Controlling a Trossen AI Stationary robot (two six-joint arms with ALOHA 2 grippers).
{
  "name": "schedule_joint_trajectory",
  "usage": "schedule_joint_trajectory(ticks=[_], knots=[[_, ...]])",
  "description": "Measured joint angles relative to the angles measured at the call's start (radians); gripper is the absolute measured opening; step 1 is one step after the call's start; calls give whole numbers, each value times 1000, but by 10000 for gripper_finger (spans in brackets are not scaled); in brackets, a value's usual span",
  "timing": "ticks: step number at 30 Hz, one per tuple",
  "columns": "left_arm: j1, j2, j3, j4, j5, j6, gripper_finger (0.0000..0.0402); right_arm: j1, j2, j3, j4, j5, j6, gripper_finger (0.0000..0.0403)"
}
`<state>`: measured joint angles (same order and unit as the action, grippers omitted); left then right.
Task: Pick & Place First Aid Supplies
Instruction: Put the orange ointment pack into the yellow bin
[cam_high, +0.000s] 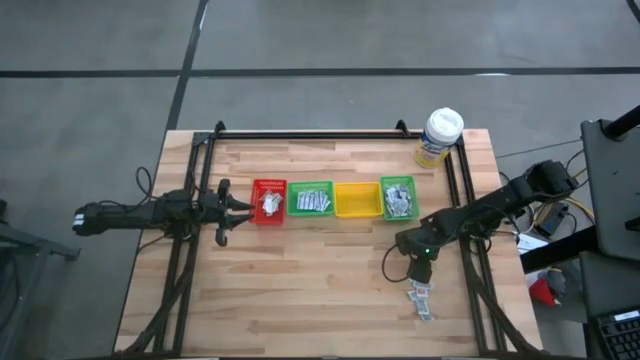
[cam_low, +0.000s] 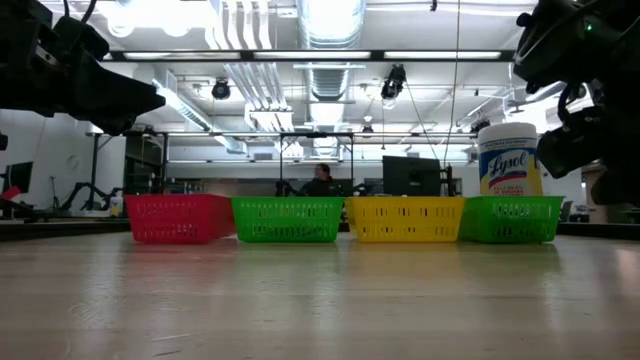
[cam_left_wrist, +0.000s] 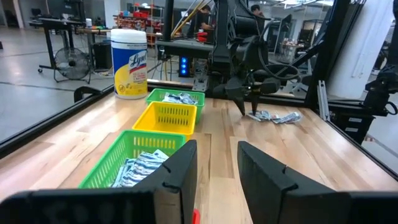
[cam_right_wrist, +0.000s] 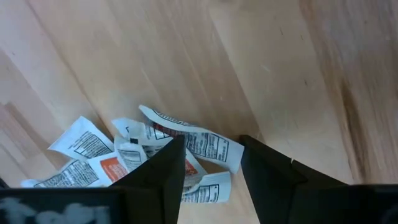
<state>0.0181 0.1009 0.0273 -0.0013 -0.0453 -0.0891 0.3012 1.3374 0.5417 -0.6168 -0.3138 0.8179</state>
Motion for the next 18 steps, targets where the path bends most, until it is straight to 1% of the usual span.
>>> schedule_joint_trajectory(ticks=[3, 6, 10, 18], knots=[[0, 0, 0, 0, 0, 0, 113, 0, 18, 2, 0, -1, -3, 148], [0, 0, 0, -1, 0, 0, 113, 0, 16, 2, -1, -1, -5, 136], [0, 0, 0, -2, 0, 0, 113, 0, -6, -2, -3, 6, -7, 107], [0, 0, 0, -10, 0, 0, 113, 0, -36, -3, 6, 57, -5, 42]])
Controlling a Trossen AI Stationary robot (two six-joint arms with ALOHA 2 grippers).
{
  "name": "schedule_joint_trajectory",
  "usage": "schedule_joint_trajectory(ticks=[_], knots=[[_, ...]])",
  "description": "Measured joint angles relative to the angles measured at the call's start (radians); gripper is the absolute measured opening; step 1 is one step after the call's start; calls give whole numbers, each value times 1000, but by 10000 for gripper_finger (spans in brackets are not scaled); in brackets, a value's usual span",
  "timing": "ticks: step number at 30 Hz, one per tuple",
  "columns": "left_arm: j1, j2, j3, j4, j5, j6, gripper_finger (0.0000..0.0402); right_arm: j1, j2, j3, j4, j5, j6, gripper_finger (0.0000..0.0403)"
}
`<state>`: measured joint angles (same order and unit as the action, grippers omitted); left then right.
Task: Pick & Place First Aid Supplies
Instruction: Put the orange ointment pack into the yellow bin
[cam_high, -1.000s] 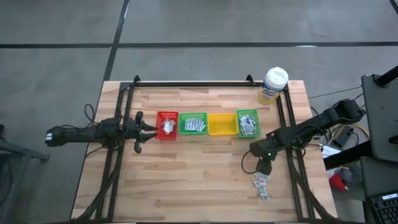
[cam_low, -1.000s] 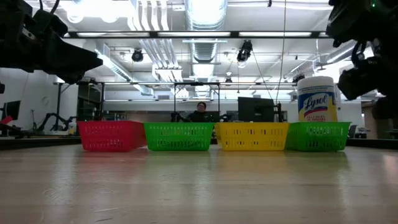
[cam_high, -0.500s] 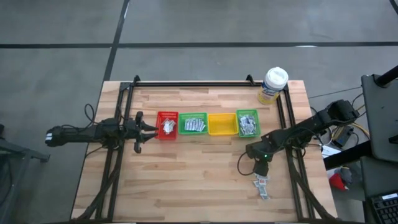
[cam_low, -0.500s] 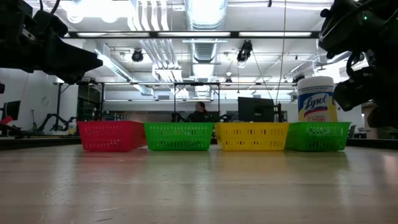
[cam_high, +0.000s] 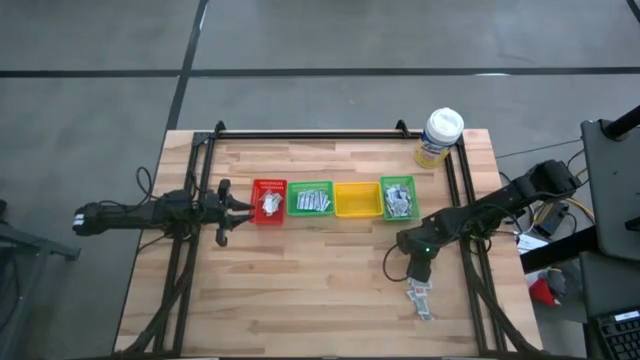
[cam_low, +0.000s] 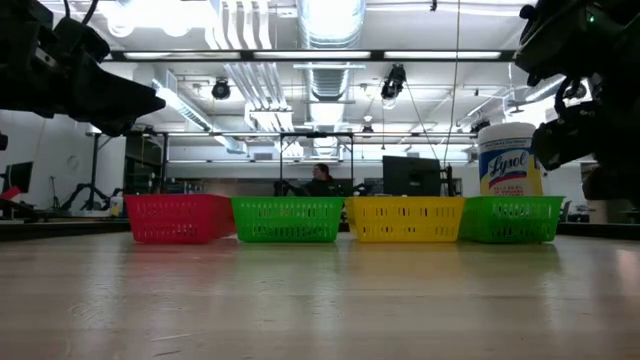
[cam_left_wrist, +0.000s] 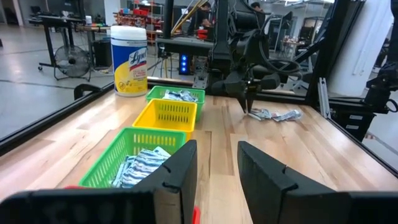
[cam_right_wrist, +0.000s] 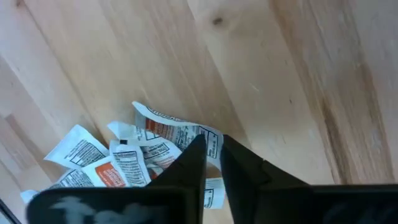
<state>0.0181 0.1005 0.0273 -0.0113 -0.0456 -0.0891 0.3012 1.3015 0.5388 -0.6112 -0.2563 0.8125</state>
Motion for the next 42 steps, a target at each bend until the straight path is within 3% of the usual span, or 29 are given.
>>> schedule_joint_trajectory(ticks=[6, 13, 27, 32, 38, 40, 42], knots=[[0, 0, 0, -5, 0, 0, 113, 0, -3, 0, -2, 1, -1, 11], [0, 0, 0, -5, 0, 0, 113, 0, -5, 15, -6, 40, -6, 8], [0, 0, 0, -6, 0, 0, 113, 0, -6, 224, 35, 192, -187, 8], [0, 0, 0, -6, 0, 0, 113, 0, -6, 251, 244, 415, -284, 8], [0, 0, 0, -6, 0, 0, 113, -14, -6, 254, 383, 921, -304, 8], [0, 0, 0, -6, 0, 0, 113, -44, -6, 254, 389, 989, -272, 8], [0, 0, 0, -6, 0, 0, 113, -92, -5, 254, 388, 990, -240, 8]])
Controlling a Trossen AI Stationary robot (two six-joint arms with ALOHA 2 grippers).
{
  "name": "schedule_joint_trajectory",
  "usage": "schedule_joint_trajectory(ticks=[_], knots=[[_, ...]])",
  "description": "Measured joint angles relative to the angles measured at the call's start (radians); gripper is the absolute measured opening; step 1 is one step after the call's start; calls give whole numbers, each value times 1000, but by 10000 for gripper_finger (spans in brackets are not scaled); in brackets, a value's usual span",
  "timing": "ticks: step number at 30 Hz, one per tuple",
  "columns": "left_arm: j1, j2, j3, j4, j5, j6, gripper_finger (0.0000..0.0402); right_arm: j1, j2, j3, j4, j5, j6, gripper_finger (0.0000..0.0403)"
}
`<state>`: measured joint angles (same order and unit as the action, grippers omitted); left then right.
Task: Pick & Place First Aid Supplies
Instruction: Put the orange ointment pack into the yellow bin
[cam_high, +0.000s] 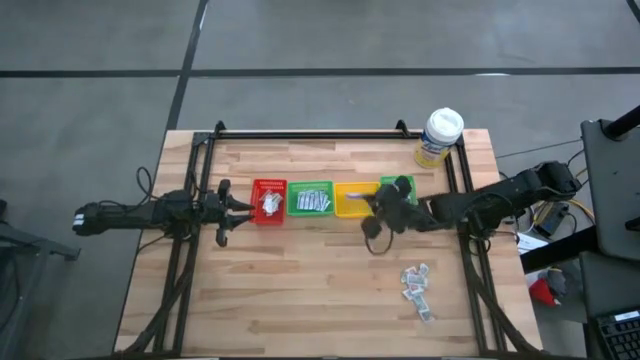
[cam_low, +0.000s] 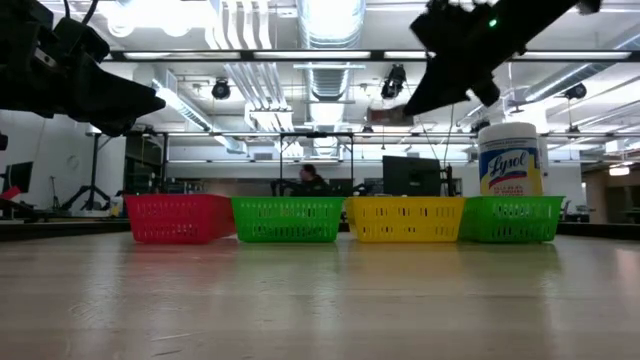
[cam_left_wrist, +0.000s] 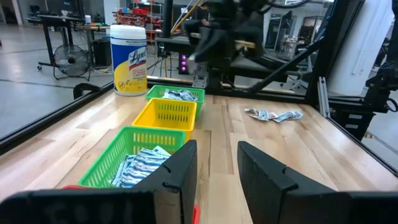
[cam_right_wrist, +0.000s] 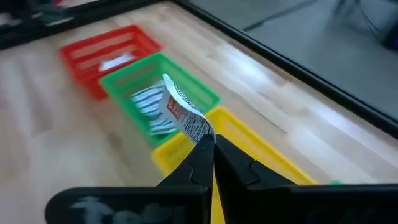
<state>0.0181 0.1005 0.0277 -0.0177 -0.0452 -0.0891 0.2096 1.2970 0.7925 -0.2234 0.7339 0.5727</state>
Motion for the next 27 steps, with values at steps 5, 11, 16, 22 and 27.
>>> schedule_joint_trajectory(ticks=[5, 11, 16, 22, 27], knots=[[0, 0, 0, 0, 0, 0, 113, -144, 1, 0, -4, -144, 18, 8], [0, 0, 0, 0, 0, 0, 113, -276, 1, -1, -13, -341, 98, 8], [0, 0, 0, -1, 0, 0, 113, -321, 13, 0, -33, -429, 170, 8], [0, 0, 0, -1, 0, 0, 113, -331, 118, 22, -89, -487, 191, 8], [0, 1, 0, -1, 0, 0, 113, -346, 249, 139, -198, -500, 117, 8]])
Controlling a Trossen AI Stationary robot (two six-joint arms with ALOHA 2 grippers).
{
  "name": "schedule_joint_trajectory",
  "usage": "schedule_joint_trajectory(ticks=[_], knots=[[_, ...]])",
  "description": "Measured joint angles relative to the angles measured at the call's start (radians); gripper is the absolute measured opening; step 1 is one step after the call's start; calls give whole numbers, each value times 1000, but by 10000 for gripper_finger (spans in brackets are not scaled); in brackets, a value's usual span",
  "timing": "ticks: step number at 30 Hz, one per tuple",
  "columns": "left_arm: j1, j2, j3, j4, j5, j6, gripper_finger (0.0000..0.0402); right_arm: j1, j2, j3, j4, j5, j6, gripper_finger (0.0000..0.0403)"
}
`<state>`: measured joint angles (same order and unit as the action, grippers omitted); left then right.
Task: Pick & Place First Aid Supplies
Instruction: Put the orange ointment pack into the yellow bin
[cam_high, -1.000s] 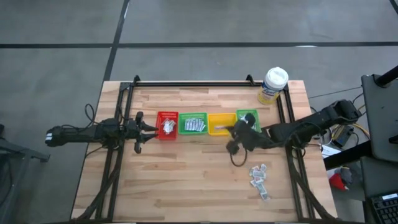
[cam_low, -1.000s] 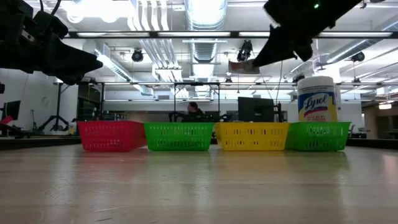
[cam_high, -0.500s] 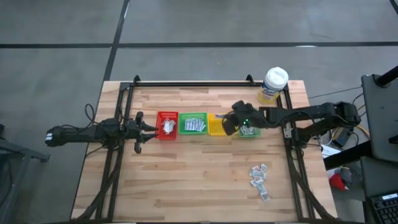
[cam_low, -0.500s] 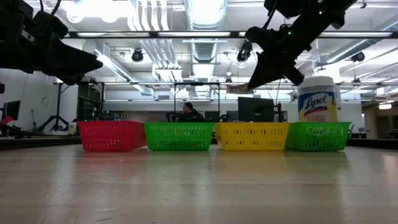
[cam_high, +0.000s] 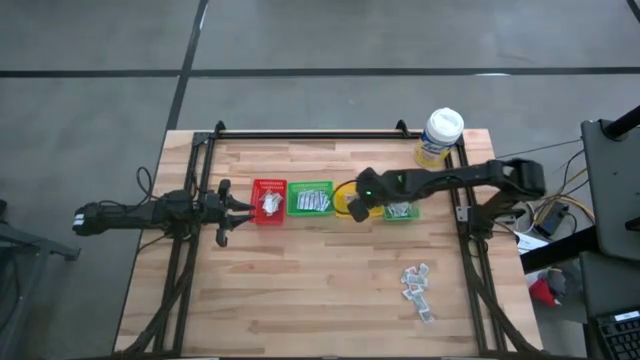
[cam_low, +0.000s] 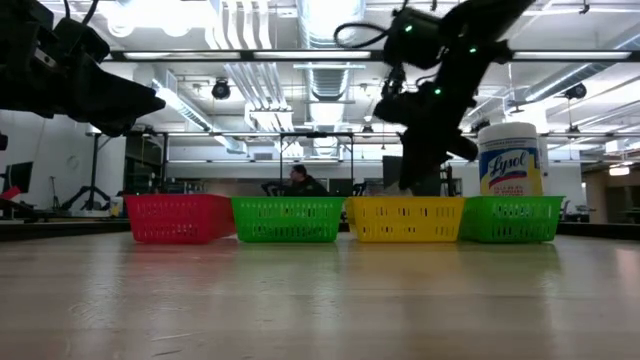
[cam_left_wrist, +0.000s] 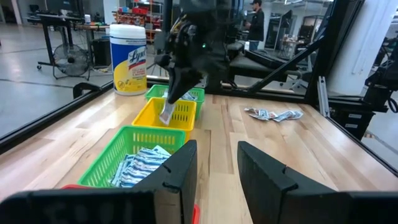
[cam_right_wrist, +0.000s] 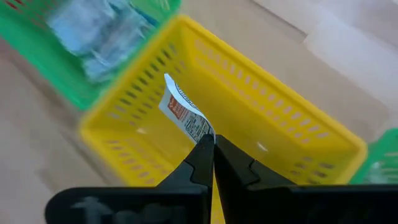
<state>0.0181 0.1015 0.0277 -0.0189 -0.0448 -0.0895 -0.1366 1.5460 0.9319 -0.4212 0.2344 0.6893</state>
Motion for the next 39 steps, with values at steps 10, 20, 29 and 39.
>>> schedule_joint_trajectory(ticks=[10, 20, 29, 39], knots=[[0, 1, 0, -1, 0, 3, 113, -19, 215, 242, -284, 1, -129, 8], [0, 1, 0, -1, 0, 3, 113, -21, 262, 272, -321, -2, -153, 9], [0, 1, 0, -1, 0, 3, 113, -22, 262, 268, -359, -38, -173, 31], [0, 1, 0, -1, 0, 3, 113, -24, 261, 295, -390, -34, -241, 109]])
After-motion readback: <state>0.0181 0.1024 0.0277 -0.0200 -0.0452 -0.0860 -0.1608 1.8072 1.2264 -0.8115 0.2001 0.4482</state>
